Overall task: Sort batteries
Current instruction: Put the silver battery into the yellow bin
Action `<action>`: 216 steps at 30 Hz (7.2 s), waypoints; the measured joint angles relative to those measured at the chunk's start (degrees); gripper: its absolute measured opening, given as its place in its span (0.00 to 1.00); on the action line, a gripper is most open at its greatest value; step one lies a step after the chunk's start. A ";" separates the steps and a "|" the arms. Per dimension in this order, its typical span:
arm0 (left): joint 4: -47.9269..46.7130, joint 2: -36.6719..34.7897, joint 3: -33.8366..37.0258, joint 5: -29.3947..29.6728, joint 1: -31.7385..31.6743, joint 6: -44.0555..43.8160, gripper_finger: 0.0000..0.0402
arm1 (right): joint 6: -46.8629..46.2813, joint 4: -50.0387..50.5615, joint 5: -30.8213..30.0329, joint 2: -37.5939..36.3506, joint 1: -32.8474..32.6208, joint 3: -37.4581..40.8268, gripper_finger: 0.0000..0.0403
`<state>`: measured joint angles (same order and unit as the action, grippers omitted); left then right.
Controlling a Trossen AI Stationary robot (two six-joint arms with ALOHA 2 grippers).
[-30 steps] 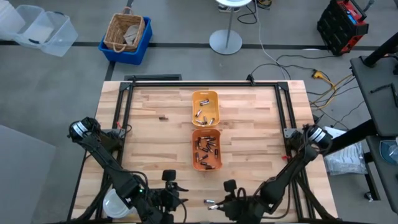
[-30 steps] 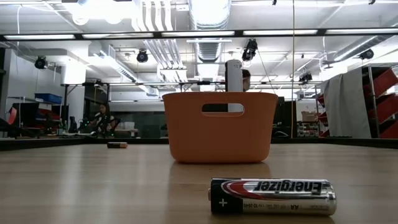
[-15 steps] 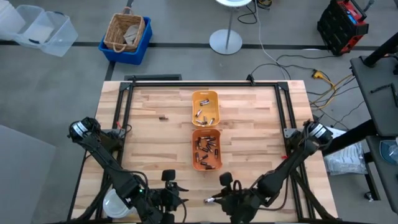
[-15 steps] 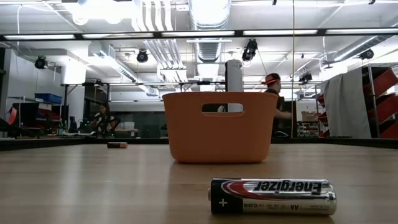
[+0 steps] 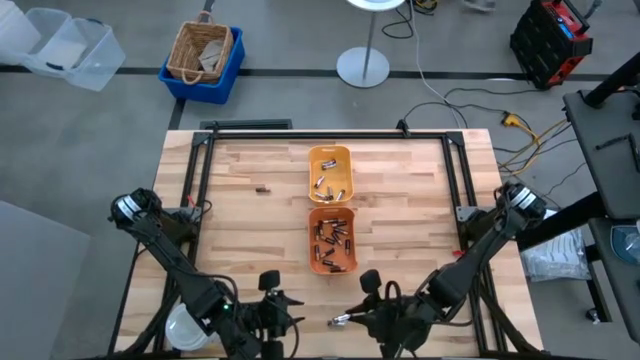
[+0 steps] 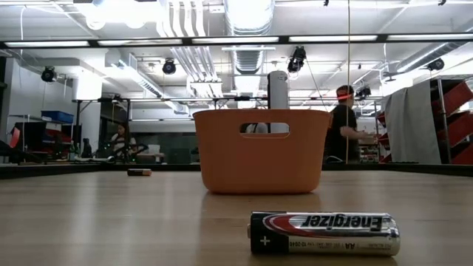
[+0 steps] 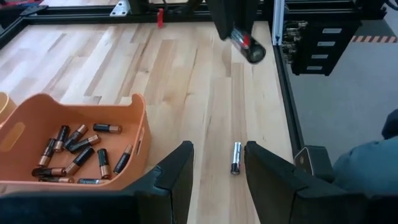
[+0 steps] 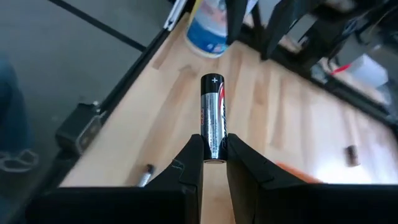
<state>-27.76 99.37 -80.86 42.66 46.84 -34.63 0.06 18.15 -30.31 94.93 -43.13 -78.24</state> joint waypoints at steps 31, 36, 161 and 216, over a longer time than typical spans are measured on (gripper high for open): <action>7.60 0.00 2.80 12.29 -0.27 4.12 0.31 | 24.00 -27.79 6.32 -0.88 9.47 8.99 0.10; 10.36 0.00 2.80 12.49 -0.25 7.58 0.31 | 24.07 -31.22 6.28 -0.84 9.90 9.29 0.10; 18.66 1.99 2.78 20.98 -1.95 16.31 0.07 | 22.33 -33.45 4.37 -1.05 11.23 10.99 0.18; -0.63 6.08 1.92 -46.64 -68.67 56.22 0.07 | -10.31 8.14 0.37 -29.15 32.07 25.92 0.50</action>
<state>-28.40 105.45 -78.94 -3.97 -21.83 21.59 -10.25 26.29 -29.94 65.78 -11.06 -52.31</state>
